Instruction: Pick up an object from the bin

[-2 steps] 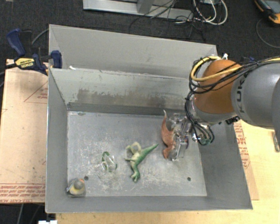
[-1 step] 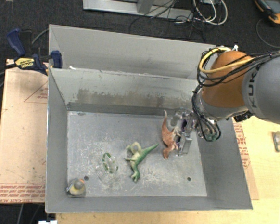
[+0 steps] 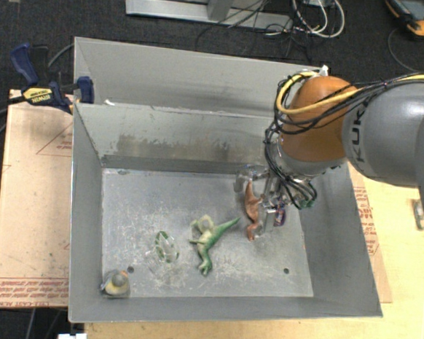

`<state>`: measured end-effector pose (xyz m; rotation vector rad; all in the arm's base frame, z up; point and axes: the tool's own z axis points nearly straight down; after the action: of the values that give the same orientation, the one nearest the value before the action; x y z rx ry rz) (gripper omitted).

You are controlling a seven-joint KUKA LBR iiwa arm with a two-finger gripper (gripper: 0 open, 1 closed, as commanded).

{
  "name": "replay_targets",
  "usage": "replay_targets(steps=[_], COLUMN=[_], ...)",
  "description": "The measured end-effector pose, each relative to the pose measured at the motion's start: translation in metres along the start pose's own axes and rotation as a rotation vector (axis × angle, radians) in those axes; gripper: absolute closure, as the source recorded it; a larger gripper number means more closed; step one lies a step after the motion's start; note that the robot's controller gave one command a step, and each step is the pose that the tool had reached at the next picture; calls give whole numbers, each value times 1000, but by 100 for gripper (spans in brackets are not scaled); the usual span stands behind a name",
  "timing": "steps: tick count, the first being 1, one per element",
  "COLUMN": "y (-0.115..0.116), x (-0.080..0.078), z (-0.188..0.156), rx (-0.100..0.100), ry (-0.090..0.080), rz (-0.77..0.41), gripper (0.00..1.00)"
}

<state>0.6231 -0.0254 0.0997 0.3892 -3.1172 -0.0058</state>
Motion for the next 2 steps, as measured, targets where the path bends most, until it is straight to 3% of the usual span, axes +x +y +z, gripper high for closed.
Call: replay_targets(steps=[1, 2], y=[-33, -6], x=[9, -19], z=[30, 29], rx=[3, 0], ry=[-7, -5], rz=[291, -196], gripper=[0, 100])
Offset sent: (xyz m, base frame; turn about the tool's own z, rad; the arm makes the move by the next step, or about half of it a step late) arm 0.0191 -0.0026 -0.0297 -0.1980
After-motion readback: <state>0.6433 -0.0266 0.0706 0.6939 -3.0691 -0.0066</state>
